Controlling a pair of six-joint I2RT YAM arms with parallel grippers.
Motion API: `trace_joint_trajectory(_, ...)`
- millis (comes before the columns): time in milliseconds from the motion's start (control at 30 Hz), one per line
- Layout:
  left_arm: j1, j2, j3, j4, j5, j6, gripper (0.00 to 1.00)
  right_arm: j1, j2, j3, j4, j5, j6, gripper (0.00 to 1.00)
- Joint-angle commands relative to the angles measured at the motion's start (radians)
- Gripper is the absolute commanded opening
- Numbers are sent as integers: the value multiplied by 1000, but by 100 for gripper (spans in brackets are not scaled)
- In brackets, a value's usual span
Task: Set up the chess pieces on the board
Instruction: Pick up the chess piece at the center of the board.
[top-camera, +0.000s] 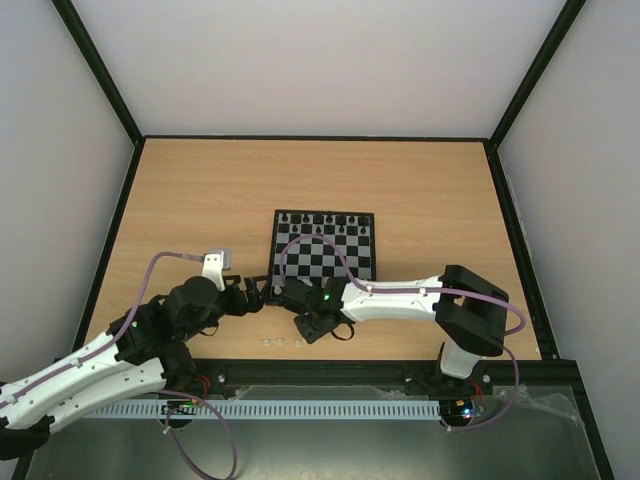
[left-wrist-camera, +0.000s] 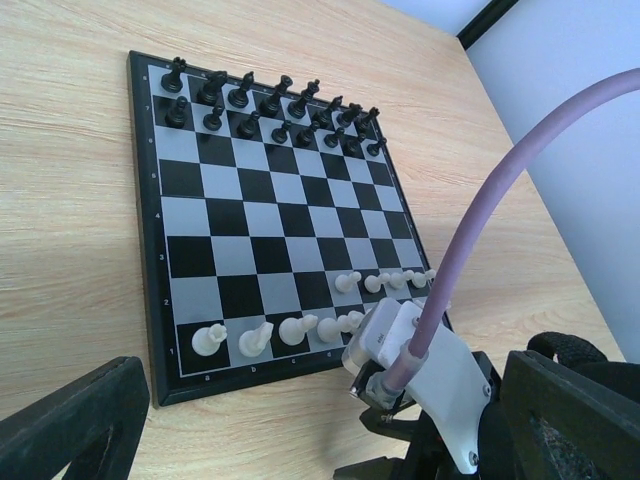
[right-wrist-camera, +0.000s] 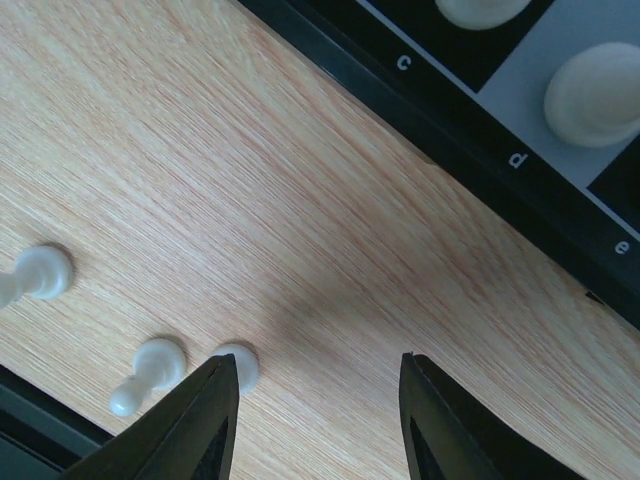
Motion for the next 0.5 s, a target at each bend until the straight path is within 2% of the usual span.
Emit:
trace_joint_trajectory(0, 3, -14, -11, 6, 10, -7, 99, 6, 7, 27, -4, -17, -4, 45)
trace_joint_trajectory(300, 3, -11, -13, 7, 8, -3, 99, 9, -21, 25, 1, -26, 2, 46)
trace_joint_trajectory(467, 3, -9, -13, 9, 5, -4, 99, 28, -1, 27, 0, -33, 1, 42)
